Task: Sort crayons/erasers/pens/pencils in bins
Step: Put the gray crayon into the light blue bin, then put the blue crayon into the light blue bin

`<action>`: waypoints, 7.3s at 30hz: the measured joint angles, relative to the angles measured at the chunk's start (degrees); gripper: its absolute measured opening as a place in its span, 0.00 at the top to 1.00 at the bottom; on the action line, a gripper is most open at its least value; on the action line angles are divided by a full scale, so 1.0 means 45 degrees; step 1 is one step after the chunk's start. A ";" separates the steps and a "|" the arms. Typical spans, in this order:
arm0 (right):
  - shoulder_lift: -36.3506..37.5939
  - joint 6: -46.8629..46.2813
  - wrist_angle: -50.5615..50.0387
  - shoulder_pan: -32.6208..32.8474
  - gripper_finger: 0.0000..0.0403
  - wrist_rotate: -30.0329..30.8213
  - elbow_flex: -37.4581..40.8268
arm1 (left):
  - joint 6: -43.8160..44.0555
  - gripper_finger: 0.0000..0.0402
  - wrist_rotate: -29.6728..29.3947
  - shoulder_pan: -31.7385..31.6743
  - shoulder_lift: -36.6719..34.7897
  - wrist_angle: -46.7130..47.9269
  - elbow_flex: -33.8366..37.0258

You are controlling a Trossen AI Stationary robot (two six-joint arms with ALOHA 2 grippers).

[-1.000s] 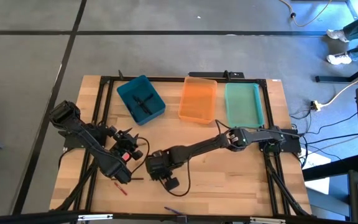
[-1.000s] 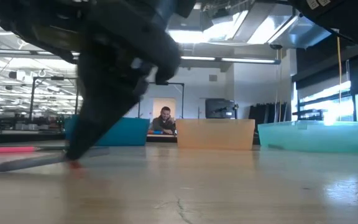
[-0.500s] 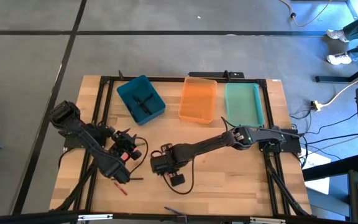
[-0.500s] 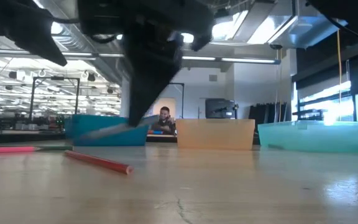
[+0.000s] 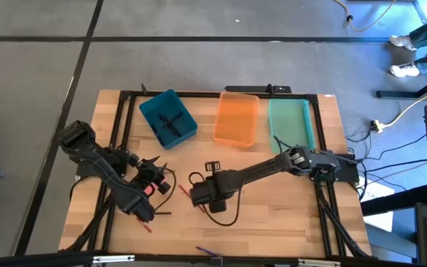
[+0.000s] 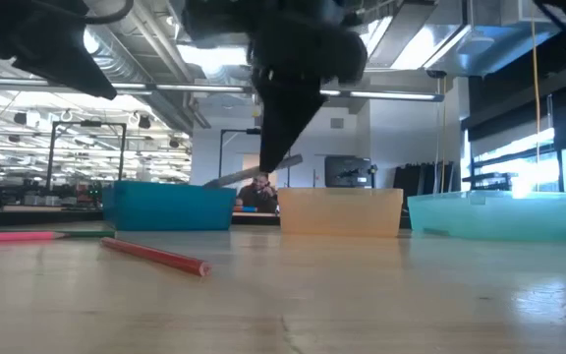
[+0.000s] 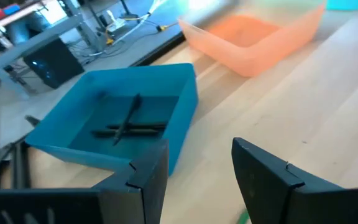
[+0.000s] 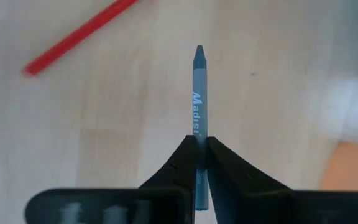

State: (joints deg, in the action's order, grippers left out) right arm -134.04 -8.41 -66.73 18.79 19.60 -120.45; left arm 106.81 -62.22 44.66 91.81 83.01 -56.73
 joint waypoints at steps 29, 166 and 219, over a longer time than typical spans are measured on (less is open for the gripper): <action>1.6405 -0.8703 0.2354 -0.5123 0.93 0.4891 1.7733 | -1.5247 0.58 0.2036 -0.3191 0.0700 -1.4869 -0.0010; 0.1926 -0.1373 1.7792 -0.0112 0.58 -0.0540 0.7962 | -1.0397 0.58 -0.0897 0.1255 -0.0706 -0.8587 -0.0010; -0.2552 -0.3708 0.6913 0.2405 0.58 -0.2532 -0.2864 | -1.3202 0.58 0.3021 0.5269 -0.1243 -1.4239 0.1953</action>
State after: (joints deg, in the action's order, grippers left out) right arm -145.52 -25.10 -35.62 29.61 8.21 -133.34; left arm 47.41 -48.62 68.37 86.21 18.94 -47.94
